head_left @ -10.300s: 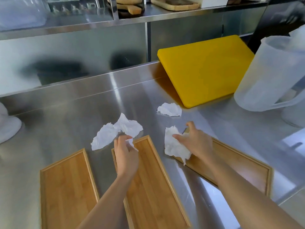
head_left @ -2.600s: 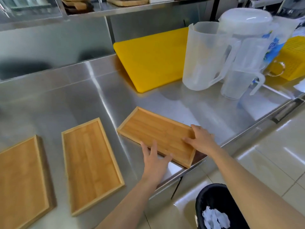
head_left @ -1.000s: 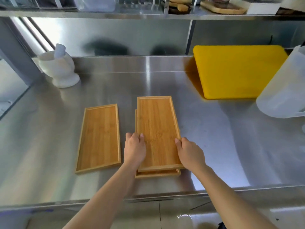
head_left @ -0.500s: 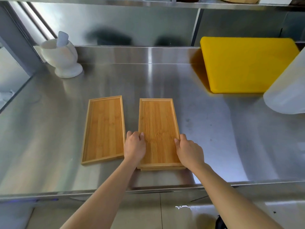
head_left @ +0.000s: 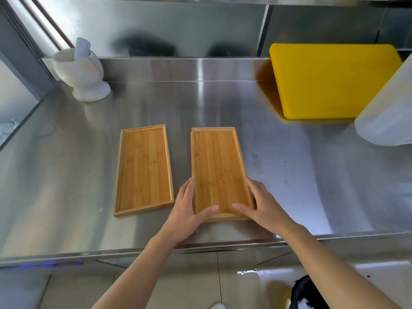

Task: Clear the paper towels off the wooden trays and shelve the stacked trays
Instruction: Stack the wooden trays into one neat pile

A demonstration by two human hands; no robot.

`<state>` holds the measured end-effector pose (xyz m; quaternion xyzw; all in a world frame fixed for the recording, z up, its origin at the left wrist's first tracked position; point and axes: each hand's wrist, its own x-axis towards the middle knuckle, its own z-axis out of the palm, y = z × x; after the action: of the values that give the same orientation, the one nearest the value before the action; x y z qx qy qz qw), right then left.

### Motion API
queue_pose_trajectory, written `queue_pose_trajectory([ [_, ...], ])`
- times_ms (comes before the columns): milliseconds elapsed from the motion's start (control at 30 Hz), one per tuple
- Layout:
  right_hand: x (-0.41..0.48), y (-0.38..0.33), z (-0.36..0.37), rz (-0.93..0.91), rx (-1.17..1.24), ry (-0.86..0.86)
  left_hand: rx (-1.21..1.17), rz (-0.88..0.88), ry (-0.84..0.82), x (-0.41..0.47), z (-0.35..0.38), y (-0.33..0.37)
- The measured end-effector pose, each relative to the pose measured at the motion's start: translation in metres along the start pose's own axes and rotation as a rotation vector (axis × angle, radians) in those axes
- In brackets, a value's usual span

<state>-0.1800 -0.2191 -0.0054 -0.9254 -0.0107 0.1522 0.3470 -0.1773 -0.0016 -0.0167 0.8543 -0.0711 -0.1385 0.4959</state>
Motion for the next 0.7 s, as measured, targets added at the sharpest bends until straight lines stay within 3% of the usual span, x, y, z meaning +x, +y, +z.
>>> queue_pose_trajectory([
  [133,-0.005,0.007,0.008,0.003,-0.091,-0.094,0.055,-0.074,-0.046,-0.012,0.002,0.002],
  [700,-0.016,0.009,0.005,-0.034,-0.223,-0.063,-0.088,-0.173,0.096,-0.021,0.006,-0.009],
])
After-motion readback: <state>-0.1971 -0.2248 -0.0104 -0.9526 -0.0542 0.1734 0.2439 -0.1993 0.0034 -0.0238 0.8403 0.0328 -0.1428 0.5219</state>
